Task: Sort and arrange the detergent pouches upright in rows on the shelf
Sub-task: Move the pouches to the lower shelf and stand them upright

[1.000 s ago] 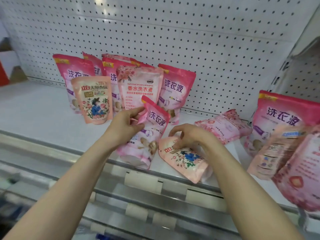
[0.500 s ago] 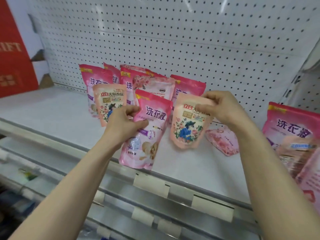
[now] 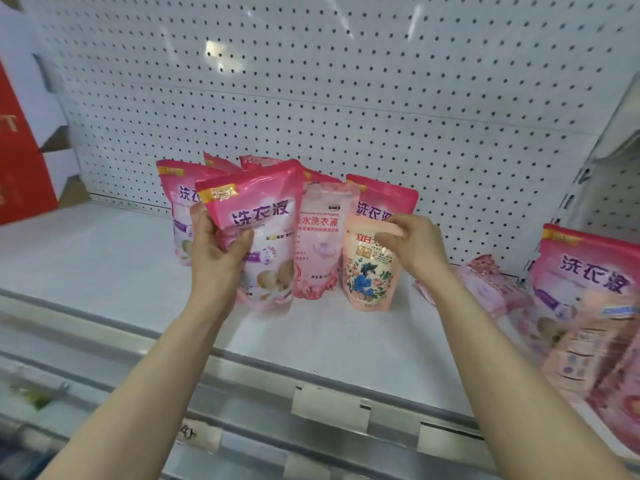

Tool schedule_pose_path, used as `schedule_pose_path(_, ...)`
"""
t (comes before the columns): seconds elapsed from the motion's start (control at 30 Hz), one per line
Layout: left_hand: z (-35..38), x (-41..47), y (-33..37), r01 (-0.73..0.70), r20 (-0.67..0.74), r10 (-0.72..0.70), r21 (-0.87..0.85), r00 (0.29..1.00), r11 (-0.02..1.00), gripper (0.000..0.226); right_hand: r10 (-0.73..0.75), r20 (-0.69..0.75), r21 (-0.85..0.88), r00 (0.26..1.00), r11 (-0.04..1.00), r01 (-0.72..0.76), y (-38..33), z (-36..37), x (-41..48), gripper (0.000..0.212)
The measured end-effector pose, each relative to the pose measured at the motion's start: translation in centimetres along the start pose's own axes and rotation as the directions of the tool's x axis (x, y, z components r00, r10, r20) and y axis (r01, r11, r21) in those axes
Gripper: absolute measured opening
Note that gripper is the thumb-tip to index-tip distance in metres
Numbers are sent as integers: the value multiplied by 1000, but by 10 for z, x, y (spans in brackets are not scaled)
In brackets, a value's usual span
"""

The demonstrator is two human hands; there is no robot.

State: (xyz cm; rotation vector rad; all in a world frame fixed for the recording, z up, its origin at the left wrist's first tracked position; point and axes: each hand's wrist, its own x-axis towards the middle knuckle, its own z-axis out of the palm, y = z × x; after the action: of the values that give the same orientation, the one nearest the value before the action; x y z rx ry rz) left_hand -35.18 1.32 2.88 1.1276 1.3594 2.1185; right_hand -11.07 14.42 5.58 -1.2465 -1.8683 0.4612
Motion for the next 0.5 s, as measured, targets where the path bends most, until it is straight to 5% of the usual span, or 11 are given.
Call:
schedule_pose_path(0.23,3,2,-24,41,45,-49,162,998,986,44,3,-94,22,996,1000,-1,-3,6,-12,23)
schedule_pose_path(0.37,-5,5,-18,-66,88,43,285,995,956,49,13,-230,134,973,991,19,-2,12,-25,19)
schedule_pose_path(0.43,-8,-1,-14,-171,74,155,346,985,923,62,131,-348,167,929,983,-76,19,8,-29,26)
schedule_pose_path(0.5,-9,-12,-10,-251,9,274,432,962,866,73,245,-327,-92,913,953,-289,53,-2,-30,35)
